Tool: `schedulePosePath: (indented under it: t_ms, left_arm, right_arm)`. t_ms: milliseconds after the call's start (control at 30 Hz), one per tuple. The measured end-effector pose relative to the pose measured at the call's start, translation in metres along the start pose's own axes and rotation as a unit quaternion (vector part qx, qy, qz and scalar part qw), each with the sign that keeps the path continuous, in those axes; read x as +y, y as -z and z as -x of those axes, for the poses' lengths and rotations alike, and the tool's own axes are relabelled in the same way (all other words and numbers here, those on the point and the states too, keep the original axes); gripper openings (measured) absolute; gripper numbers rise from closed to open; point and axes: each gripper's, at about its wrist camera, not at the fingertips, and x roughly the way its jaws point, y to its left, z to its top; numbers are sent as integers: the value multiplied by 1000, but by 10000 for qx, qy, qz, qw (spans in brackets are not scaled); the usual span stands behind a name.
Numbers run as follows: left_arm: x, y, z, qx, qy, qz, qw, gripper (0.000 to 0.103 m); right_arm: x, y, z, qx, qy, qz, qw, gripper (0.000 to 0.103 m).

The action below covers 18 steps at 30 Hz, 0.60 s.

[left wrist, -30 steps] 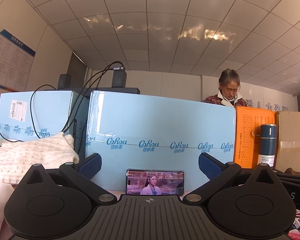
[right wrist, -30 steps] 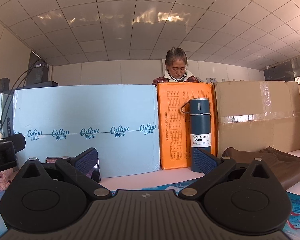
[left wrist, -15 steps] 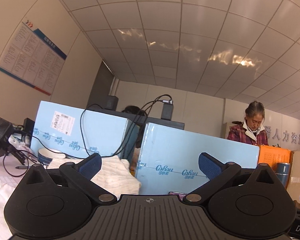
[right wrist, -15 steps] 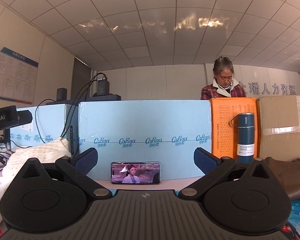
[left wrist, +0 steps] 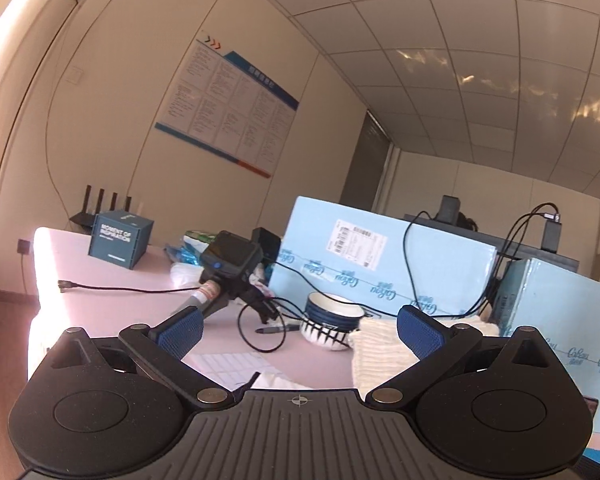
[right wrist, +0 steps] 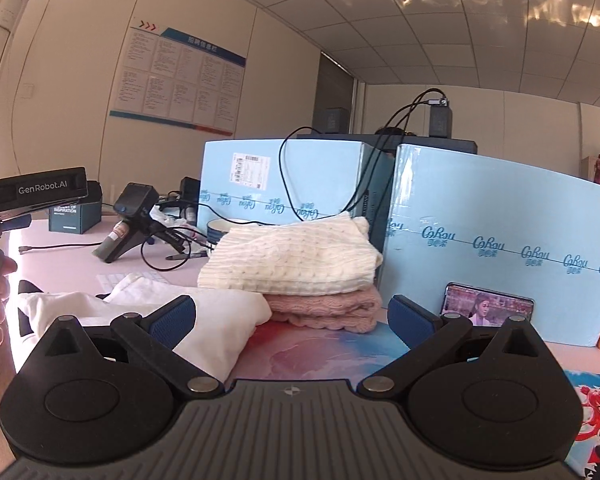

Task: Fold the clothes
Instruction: 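Swing both tools toward the white T-shirt beside the knit stack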

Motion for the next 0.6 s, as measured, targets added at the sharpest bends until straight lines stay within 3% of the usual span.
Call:
schedulePosePath:
  t_ms: [167,333,467,600]
  left_arm:
    - [38,0,-13,517,-486,-161,9973,103]
    - [76,2,-14,627,-767,78,9950,103]
    - [99,8,-14,755,-769,388,9934,103]
    - [110,13,-10,833,-620,522,9932,103]
  right_arm:
    - [36,-1,-28,370,-664,112,9970,103]
    - [78,-4,-56,688,-1104,310,9910,103]
    - [108,-5,-85,1164,-1421,284,9826,100]
    - [123,1,-108,1661,-1443,54,9755,95]
